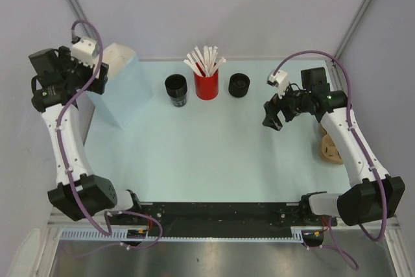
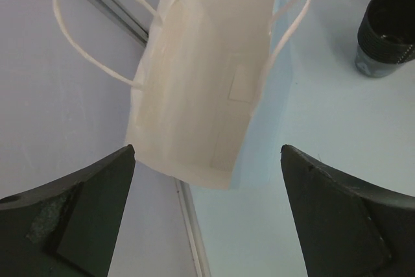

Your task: Pack the takeout coffee

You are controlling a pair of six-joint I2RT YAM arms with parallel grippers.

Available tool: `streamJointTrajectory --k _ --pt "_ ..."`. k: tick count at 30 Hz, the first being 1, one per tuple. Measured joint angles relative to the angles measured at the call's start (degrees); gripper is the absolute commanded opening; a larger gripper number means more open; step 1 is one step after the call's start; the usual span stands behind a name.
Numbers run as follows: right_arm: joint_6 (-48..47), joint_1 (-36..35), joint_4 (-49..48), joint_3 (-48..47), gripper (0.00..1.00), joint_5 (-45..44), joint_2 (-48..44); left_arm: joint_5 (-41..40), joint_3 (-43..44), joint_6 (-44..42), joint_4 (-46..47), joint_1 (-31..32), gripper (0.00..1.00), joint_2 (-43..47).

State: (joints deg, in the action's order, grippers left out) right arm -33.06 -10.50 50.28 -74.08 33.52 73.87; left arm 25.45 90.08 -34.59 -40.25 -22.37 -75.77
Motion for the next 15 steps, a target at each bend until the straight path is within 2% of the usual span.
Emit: streamJointTrajectory --k 6,15 --pt "0.0 -0.3 -0.1 0.2 0.99 0.0 0.7 8.3 0.1 -2.3 -3.2 -5.5 0.99 -6.2" --pt "0.0 -0.4 -0.2 0.2 0.99 0.0 1.0 14.3 -0.3 -3.3 -3.5 -5.7 0.95 -9.4"
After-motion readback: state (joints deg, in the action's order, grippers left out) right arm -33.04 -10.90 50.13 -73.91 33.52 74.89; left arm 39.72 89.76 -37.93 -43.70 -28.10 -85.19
